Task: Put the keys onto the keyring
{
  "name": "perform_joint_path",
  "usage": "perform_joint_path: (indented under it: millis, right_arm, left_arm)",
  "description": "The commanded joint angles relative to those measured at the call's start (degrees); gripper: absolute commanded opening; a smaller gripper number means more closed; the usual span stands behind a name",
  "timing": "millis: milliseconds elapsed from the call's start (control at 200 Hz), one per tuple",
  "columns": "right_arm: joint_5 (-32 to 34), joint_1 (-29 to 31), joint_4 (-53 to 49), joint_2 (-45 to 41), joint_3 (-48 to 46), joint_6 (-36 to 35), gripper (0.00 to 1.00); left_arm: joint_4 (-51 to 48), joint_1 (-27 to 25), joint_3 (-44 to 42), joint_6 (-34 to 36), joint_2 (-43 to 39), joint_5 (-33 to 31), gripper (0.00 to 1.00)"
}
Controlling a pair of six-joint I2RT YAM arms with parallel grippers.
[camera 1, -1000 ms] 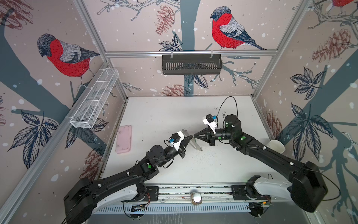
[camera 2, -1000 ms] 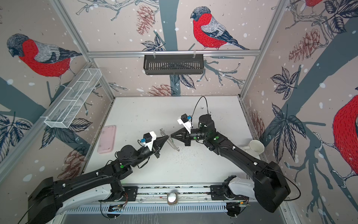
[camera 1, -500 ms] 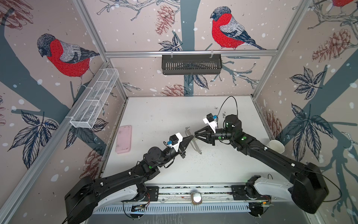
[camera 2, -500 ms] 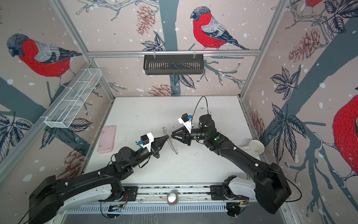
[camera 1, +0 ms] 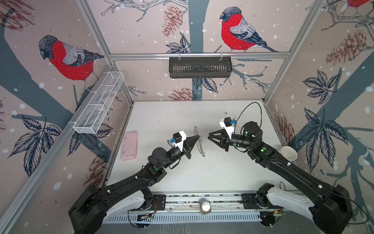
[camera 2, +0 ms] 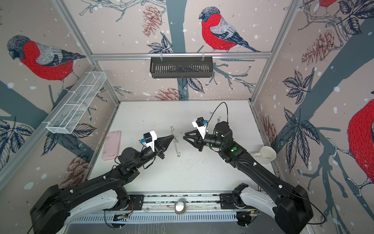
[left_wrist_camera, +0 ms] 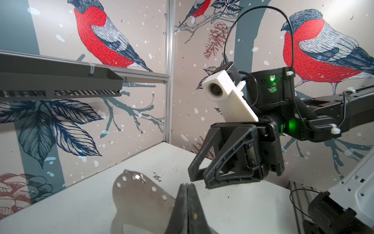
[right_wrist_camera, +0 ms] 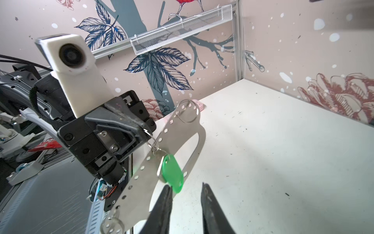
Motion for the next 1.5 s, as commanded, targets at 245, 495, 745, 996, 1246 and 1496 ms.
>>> perform_joint_path:
  millis: [245,495,745,996,1246,1496]
  right_arm:
    - [2.2,1.6,3.8,-2.2,-1.0,-3.3,0.03]
    - [2.0,5.1,3.6,-1.8,-0.1,-5.9,0.03]
    - [3.1,6.7,2.5,-0.5,0.2,-6.9,0.02]
    - [3.3,7.8,2.6,0.2,0.5,-7.1,0.0]
    - [3.2,9.4,3.0,1.0,1.1,-7.3,0.0]
    - [3.3,10.4,1.9,2.6,2.0,-8.3,0.0]
  left_arm:
    - [8.1,5.0,2.0,-7.5,4.1,15.9,0.0]
    - [15.5,7.5,1.6,-12.7,7.8,22.3,0.0]
    - [19.6,7.9,1.4,-14.9,9.6,23.8,0.0]
    - [22.6,7.9,1.3,-16.7,11.4,24.5,0.0]
    - [25.1,7.9,0.7,-17.9,12.6,24.6,0.0]
    - [26.7,7.9,0.5,-18.6,13.1,24.8,0.0]
